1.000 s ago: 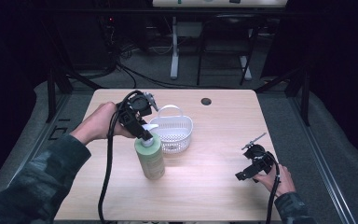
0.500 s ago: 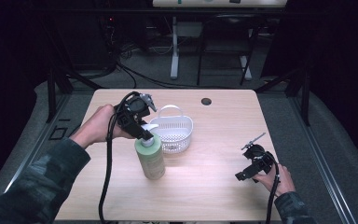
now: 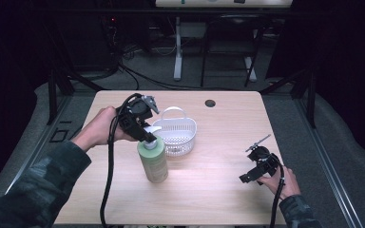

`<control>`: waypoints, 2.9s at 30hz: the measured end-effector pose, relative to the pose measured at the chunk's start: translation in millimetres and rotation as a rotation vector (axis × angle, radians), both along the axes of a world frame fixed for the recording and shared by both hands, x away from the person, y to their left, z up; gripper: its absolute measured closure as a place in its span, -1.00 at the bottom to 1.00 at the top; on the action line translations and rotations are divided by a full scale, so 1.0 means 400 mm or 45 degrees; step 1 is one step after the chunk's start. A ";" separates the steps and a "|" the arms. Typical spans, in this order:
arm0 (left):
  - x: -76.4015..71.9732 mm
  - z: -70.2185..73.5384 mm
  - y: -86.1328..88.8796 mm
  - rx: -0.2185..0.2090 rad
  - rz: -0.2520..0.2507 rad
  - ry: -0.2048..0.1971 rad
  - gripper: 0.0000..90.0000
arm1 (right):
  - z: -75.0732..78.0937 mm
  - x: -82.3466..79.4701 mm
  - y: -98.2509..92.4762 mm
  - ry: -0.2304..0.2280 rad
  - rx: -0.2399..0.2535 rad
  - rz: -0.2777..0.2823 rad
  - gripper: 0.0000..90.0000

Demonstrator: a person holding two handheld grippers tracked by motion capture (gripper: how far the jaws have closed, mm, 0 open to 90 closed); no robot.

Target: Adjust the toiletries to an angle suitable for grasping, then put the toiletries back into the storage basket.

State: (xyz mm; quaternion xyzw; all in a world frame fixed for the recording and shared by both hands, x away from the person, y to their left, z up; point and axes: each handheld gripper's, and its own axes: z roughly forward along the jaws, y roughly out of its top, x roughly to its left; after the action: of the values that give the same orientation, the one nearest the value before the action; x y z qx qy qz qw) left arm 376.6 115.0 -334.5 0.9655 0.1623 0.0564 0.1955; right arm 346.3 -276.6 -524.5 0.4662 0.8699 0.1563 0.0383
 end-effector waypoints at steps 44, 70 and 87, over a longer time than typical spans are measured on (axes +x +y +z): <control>-0.029 0.117 0.014 -0.009 0.010 -0.020 0.40 | -0.005 0.007 0.005 0.007 -0.002 0.026 -1.00; -0.019 0.164 0.006 -0.012 0.017 -0.014 0.40 | -0.012 0.006 0.002 0.016 -0.002 0.014 -1.00; -0.007 0.198 -0.005 -0.026 0.004 -0.027 0.40 | -0.013 -0.005 -0.010 0.018 -0.012 -0.001 -1.00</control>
State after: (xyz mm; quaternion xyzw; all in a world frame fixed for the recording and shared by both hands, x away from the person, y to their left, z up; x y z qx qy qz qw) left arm 373.8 113.0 -255.1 0.9626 0.1623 0.0655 0.2070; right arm 344.4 -280.7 -529.8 0.4674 0.8707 0.1488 0.0344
